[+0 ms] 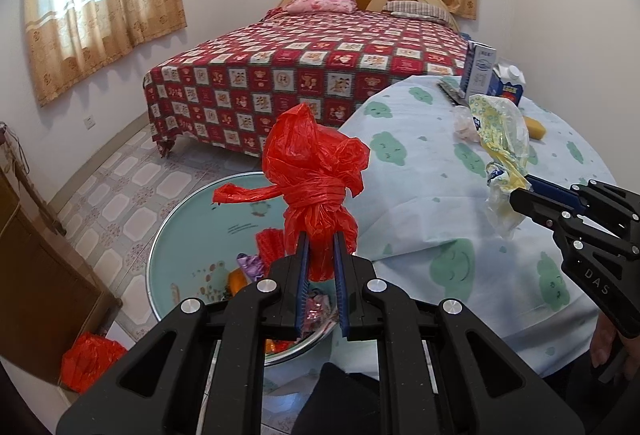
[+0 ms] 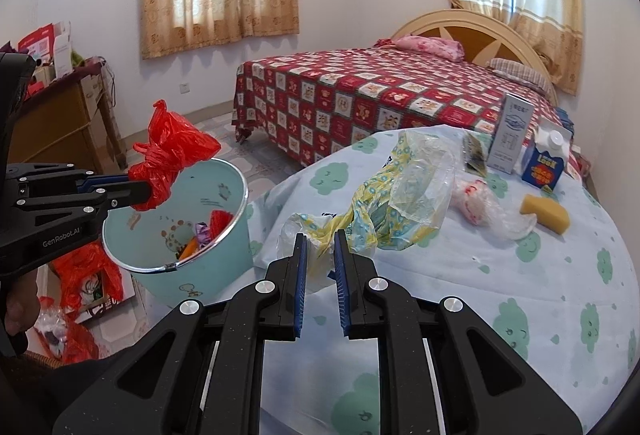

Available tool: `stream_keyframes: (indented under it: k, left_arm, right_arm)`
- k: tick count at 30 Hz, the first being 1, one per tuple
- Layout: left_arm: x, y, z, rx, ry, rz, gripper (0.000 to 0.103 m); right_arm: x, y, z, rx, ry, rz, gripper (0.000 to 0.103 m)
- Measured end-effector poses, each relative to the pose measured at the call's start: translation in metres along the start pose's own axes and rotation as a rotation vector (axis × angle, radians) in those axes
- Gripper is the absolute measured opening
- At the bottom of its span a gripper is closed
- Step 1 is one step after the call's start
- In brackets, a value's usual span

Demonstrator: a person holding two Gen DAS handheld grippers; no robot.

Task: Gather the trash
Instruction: 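Carry the red mesh net and yellow-printed bag over the teal bucket with both tools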

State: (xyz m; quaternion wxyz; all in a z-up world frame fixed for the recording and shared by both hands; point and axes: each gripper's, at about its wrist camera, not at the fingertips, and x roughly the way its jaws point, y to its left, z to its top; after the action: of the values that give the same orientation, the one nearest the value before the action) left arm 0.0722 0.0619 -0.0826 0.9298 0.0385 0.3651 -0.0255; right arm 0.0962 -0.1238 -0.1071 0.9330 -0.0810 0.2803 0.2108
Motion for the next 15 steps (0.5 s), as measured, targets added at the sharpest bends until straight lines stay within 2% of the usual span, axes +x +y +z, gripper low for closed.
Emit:
stream_keyframes:
  k: [15]
  left_arm:
    - [-0.001, 0.036, -0.007, -0.058, 0.007, 0.049, 0.012]
  right_arm:
    - [0.015, 0.020, 0.011, -0.053, 0.009, 0.037, 0.014]
